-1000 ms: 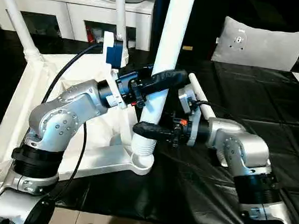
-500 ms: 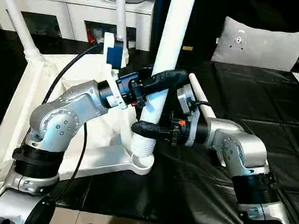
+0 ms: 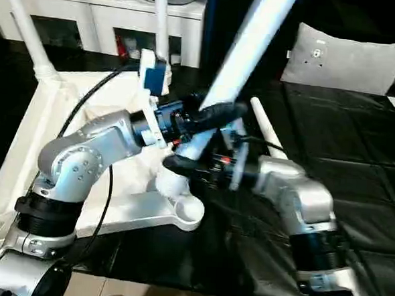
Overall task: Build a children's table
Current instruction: Pick table leg
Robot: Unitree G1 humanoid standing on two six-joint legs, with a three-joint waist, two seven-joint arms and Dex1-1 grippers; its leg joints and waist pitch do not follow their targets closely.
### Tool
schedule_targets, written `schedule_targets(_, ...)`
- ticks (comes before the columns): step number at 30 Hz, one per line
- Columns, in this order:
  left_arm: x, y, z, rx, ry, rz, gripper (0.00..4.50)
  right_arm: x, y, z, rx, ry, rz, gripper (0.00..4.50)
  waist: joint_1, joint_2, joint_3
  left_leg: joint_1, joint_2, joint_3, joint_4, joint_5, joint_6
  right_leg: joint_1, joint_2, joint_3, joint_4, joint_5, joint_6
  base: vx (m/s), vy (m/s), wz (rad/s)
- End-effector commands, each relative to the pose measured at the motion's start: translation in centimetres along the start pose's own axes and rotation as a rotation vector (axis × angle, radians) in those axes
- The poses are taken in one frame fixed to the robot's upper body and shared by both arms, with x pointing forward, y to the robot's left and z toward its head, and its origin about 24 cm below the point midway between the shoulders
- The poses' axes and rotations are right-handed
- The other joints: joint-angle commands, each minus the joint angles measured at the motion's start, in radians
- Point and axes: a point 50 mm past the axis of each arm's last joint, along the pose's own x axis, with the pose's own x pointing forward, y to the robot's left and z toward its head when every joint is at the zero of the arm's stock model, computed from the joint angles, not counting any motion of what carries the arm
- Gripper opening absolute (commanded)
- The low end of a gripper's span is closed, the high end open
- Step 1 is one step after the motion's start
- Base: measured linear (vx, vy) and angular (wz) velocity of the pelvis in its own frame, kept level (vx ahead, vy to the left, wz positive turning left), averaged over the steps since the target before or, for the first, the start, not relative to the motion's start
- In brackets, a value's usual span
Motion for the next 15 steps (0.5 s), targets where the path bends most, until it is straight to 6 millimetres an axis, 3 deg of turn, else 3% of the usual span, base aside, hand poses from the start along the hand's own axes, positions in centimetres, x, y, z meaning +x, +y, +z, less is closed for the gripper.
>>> schedule_targets(1, 1.8, -2.5, -0.2, -0.024, -0.006, -0.159, 3.44, -0.4, -0.7, -0.5, 0.032, 0.011, -0.086, 1.91, 0.002, -0.002, -0.071, 0.005, 0.053, -0.008, -0.063, -0.043, 0.041, 0.069, -0.084, 0.051, -0.067, -0.014, -0.242, 0.0, 0.0, 0.0)
schedule_targets(4, 2.1, -2.6, -0.1, -0.048, -0.036, -0.165, 3.78, -0.4, -0.8, -0.6, 0.036, 0.004, -0.114, 1.91, 0.0, -0.003, -0.07, 0.004, 0.053, -0.008, -0.064, -0.053, 0.039, 0.07, -0.085, 0.052, -0.069, -0.029, -0.234, 0.0, 0.0, 0.0)
schedule_targets(8, 2.4, -2.9, -0.3, -0.06, -0.044, -0.163, 3.82, -0.3, -1.0, -0.6, 0.021, -0.041, -0.169, 1.91, 0.001, -0.002, -0.07, 0.003, 0.053, -0.009, -0.065, -0.058, 0.038, 0.069, -0.085, 0.052, -0.072, -0.045, -0.225, 0.0, 0.0, 0.0)
schedule_targets(10, 2.2, -2.7, -0.6, -0.052, -0.035, -0.14, 3.82, -0.1, -1.2, -0.6, 0.028, -0.076, -0.188, 1.91, -0.001, -0.007, -0.07, 0.002, 0.052, -0.009, -0.066, -0.061, 0.037, 0.069, -0.085, 0.052, -0.073, -0.055, -0.22, 0.0, 0.0, 0.0)
schedule_targets(13, 1.3, -2.4, -0.5, -0.089, -0.058, -0.121, 3.82, 0.0, -1.5, -0.4, 0.047, -0.12, -0.258, 1.91, -0.006, -0.005, -0.07, 0.004, 0.052, -0.008, -0.066, -0.061, 0.033, 0.066, -0.084, 0.051, -0.074, -0.065, -0.219, 0.0, 0.0, 0.0)
schedule_targets(15, 1.0, -2.5, -0.4, -0.099, -0.062, -0.135, 4.18, 0.0, -1.4, -0.6, 0.051, -0.118, -0.249, 1.91, -0.003, 0.0, -0.069, 0.005, 0.054, -0.009, -0.068, -0.063, 0.028, 0.065, -0.084, 0.051, -0.073, -0.062, -0.221, 0.0, 0.0, 0.0)
